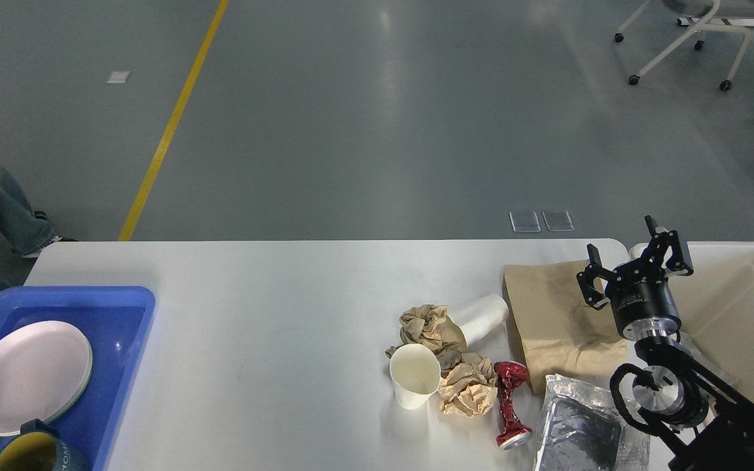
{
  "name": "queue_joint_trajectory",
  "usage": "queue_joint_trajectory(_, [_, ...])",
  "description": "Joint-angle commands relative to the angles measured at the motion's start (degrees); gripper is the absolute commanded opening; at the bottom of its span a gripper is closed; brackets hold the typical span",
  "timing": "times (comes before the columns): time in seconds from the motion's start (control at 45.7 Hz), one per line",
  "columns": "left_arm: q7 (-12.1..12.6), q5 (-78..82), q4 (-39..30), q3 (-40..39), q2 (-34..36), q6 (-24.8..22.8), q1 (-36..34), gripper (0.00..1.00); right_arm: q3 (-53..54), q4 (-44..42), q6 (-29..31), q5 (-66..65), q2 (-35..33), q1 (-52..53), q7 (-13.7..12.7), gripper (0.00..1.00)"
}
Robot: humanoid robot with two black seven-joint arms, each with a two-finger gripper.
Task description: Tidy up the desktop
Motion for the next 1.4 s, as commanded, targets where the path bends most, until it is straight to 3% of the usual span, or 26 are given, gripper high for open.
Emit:
queue_joint_trajectory(0.0, [-0.1,-0.1,0.0,-0.5,1.4,-0.8,-4.8,0.96,0.0,0.0,0.0,0.0,0.0,0.0,0.0,1.00])
queue_joint_trajectory(0.175, [-0.3,-0.3,-0.1,-1.9,1.2,-0.8,-10.6,0.96,0.0,0.0,0.0,0.0,0.0,0.0,0.0,1.00])
queue_joint_trajectory(0.35, [-1.0,-0.3,0.0,-18.7,3.8,-0.7,-11.3,0.96,0.0,0.0,0.0,0.0,0.0,0.0,0.0,1.00])
queue_joint_trajectory(0.526, [-1.0,-0.2,-0.2,-40.4,4.4,-0.7,-4.8,0.96,0.0,0.0,0.0,0.0,0.0,0.0,0.0,1.00])
queue_joint_trajectory(0.854, [-1.1,-0.3,-0.2,-79.6,-5.3,-0.8,13.7,0.96,0.0,0.0,0.0,0.0,0.0,0.0,0.0,1.00])
queue_joint_trajectory(1.161, [-1.2,-0.3,0.1,-100.2,-16.6,-0.1,25.8,0.96,0.0,0.0,0.0,0.0,0.0,0.0,0.0,1.00])
queue_joint_trajectory(1.226, [-2.0,-0.4,0.1,-105.3,-18.8,0.0,29.0,0.96,0.0,0.0,0.0,0.0,0.0,0.0,0.0,1.00])
queue_joint_trajectory(1.379, [-8.1,3.5,-1.8,-118.2,-23.5,0.0,38.2,0.96,0.0,0.0,0.0,0.0,0.0,0.0,0.0,1.00])
